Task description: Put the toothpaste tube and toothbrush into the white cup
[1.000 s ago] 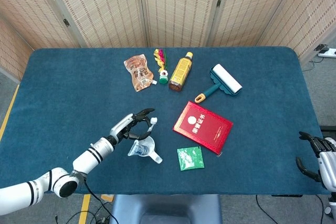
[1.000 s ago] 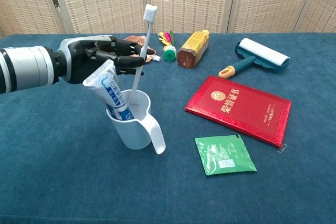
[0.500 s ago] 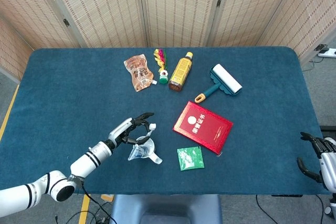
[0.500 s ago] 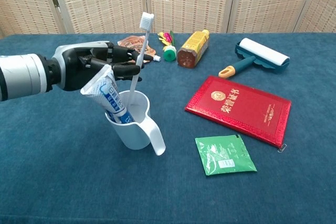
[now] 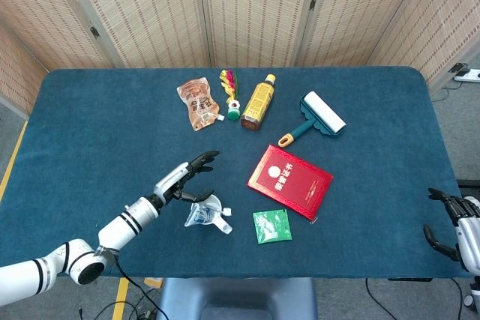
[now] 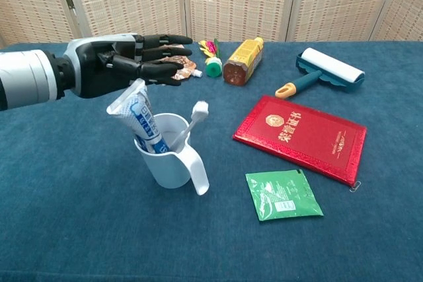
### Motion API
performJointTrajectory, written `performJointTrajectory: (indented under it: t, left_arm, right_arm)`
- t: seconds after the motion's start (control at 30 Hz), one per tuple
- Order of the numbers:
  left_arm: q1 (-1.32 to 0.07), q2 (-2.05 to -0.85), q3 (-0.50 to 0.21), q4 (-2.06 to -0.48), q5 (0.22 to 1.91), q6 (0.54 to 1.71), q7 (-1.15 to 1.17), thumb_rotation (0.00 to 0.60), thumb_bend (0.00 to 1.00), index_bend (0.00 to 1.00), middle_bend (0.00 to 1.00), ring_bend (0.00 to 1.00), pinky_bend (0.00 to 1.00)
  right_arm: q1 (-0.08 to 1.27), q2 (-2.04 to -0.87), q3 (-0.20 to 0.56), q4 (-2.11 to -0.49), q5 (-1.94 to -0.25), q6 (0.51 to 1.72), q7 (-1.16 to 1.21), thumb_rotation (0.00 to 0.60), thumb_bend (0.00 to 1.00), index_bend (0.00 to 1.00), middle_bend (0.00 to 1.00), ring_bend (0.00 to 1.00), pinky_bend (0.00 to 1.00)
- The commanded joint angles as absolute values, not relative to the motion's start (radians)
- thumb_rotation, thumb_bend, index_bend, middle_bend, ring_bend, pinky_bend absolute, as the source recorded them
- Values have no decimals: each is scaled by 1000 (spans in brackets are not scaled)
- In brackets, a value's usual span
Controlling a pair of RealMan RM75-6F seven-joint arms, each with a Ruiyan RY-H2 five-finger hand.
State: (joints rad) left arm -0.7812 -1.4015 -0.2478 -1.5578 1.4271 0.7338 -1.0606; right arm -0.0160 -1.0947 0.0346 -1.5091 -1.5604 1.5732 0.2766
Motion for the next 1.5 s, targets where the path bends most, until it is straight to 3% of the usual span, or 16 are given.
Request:
performJointTrajectory:
  t: [0.03, 0.53, 0.97, 1.5]
  left_arm:
    - [-788, -1379, -261, -1566, 1409, 736, -1051, 600, 421, 81, 39, 0, 136]
    - [-723, -1245, -270, -1569, 1263, 810, -839, 600, 421, 123, 39, 0, 136]
    - [-543, -1262, -163, -1542, 1039, 1133, -223, 600, 420, 206, 39, 0, 136]
    - [-264, -1255, -19, -1642, 1230, 1547, 54, 600, 421, 217, 39, 0, 136]
  right_arm:
    - [-17, -1095, 35, -1507, -1561, 1576, 279, 600, 309, 174, 280, 238, 238]
    - [-15, -1092, 33, -1495, -1573, 1580, 293, 600, 308, 174, 280, 238, 238]
    - [-8, -1090, 25, -1489, -1578, 1564, 296, 600, 313, 174, 280, 238, 238]
    - [5, -1079, 16, -1511, -1582, 1538, 300, 600, 315, 174, 280, 238, 238]
